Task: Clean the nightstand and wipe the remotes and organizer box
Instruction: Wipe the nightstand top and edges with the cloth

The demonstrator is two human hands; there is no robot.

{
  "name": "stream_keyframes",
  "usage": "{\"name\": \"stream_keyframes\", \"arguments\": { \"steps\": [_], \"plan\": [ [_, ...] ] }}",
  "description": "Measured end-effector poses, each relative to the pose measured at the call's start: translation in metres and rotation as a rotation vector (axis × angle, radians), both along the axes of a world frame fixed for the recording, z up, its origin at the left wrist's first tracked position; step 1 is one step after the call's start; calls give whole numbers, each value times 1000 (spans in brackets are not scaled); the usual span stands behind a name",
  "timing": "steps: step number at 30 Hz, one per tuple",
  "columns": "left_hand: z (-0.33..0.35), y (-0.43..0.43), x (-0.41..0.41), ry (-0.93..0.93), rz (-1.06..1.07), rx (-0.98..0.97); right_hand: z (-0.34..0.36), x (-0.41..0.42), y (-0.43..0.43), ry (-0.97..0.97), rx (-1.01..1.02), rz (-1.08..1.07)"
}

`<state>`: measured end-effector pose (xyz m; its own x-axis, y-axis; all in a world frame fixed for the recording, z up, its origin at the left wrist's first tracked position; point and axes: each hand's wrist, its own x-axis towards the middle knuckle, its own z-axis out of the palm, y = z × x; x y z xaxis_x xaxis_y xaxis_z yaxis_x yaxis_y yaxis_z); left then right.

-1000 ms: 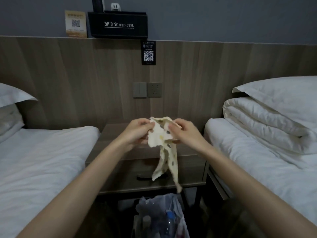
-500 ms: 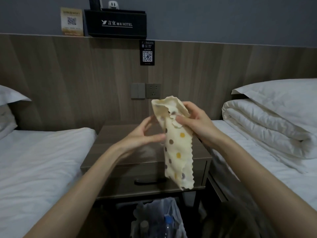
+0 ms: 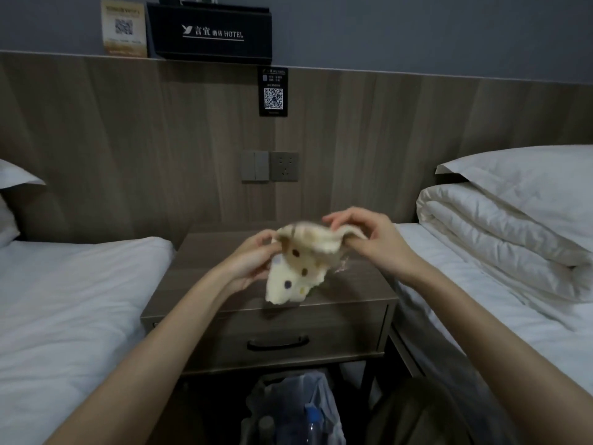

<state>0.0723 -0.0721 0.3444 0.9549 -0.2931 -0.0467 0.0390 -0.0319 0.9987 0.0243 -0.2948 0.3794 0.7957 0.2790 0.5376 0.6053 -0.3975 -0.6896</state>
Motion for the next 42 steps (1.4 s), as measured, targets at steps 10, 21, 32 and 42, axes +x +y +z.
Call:
{"name": "stream_keyframes", "arguments": {
  "steps": [10, 21, 32, 42],
  "plan": [
    [11, 0, -3, -67, -66, -74, -29, 7, 4, 60, -104, -93],
    [-5, 4, 17, -501, 113, 259, -37, 39, -12, 214, 182, -330],
    [-116, -17, 42, -838, 219, 789, -93, 130, -75, 16, -428, -804],
    [-126, -16, 52, -765, 213, 794, -142, 176, -79, 370, -507, -687]
  ]
}}
